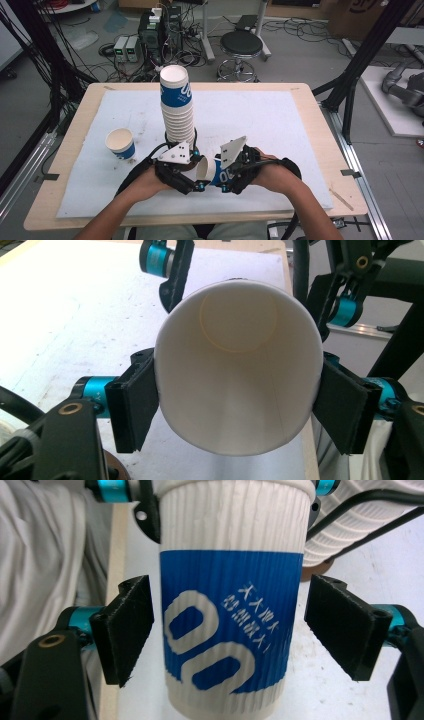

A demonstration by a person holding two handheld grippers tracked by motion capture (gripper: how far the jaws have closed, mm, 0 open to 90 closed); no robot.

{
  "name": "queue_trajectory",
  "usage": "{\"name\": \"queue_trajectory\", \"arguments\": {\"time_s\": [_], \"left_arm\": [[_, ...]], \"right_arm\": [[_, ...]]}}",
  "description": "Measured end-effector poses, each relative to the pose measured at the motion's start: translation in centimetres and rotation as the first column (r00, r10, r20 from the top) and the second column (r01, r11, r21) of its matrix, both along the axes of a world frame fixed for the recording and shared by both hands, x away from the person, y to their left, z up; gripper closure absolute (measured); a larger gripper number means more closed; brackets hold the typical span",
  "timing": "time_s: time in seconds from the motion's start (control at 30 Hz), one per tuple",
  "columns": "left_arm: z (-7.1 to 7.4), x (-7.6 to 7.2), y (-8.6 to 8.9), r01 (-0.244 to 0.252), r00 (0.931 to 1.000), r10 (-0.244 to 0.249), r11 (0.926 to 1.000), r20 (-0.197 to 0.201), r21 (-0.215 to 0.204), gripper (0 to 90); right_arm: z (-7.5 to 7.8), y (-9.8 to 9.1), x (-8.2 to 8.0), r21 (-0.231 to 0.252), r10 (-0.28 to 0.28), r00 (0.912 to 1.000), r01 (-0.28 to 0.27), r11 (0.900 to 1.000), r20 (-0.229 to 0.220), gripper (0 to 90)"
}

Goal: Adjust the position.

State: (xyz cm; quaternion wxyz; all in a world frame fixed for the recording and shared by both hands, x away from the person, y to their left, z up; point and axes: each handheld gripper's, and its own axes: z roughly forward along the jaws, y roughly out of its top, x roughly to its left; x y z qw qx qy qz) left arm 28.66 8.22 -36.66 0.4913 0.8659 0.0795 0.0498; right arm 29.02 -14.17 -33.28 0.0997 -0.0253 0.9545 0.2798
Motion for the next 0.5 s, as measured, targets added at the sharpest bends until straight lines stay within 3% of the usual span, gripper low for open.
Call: {"name": "queue_trajectory", "arguments": {"time_s": [0.1,0.5], "left_arm": [[-0.13,-0.01,-0.22,0.002,1.0000,-0.002,1.0000,-0.005,0.004,25.5],[-0.34,-0.04,-0.54,0.000,1.0000,0.000,0.9997,0.001,0.025,25.9]], "right_arm": [[-0.21,0.50,0.00,-0.040,0.004,1.0000,-0.005,0.9992,-0.009,25.8],[-0.66,0.92,-0.05,-0.076,-0.012,0.9998,0.011,0.9970,-0.015,29.2]]}}
